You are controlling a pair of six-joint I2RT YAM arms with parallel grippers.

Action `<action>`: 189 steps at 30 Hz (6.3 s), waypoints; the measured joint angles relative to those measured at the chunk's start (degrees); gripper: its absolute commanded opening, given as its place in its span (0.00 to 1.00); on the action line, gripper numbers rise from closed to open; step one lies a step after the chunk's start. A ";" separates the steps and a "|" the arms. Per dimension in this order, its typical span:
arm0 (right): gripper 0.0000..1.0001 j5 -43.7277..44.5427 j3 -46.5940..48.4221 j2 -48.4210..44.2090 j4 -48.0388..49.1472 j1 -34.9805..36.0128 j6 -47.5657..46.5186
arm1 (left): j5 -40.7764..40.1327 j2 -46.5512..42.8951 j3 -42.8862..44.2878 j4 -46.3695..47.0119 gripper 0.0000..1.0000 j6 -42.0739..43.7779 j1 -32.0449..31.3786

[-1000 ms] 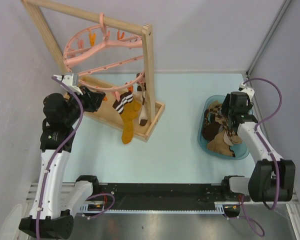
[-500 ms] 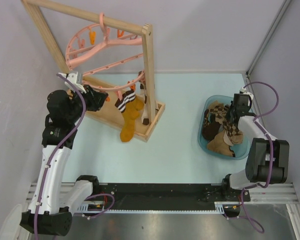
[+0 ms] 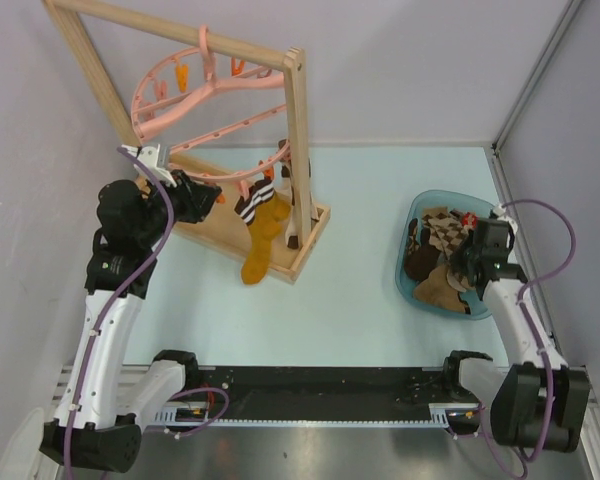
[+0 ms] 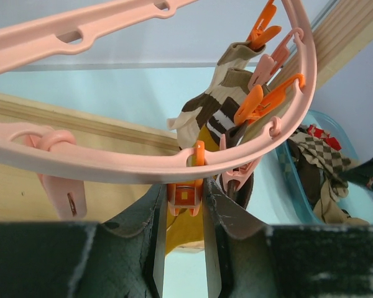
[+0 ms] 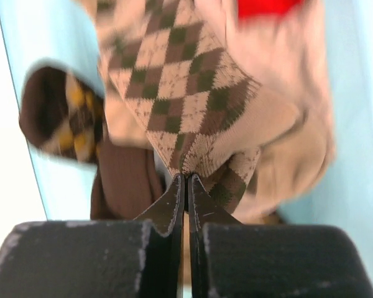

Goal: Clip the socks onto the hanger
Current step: Pick up the sock from the bin, then clamp the sock onto the hanger.

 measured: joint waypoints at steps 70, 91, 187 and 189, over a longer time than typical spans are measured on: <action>0.16 5.84 8.09 8.59 4.59 10.38 -11.39 | -0.59 1.16 2.40 -2.67 0.05 -0.48 -2.56; 0.02 4.09 1.22 0.35 -0.96 6.91 -6.69 | -0.55 1.38 2.47 -2.60 0.05 -0.87 -3.41; 0.00 -22.08 23.19 32.22 65.29 56.48 -0.24 | -1.51 1.79 2.56 -0.92 0.02 -2.93 -8.28; 0.00 -22.08 23.69 32.26 65.44 56.48 -0.15 | -1.38 1.79 2.56 -0.90 0.02 -2.93 -8.28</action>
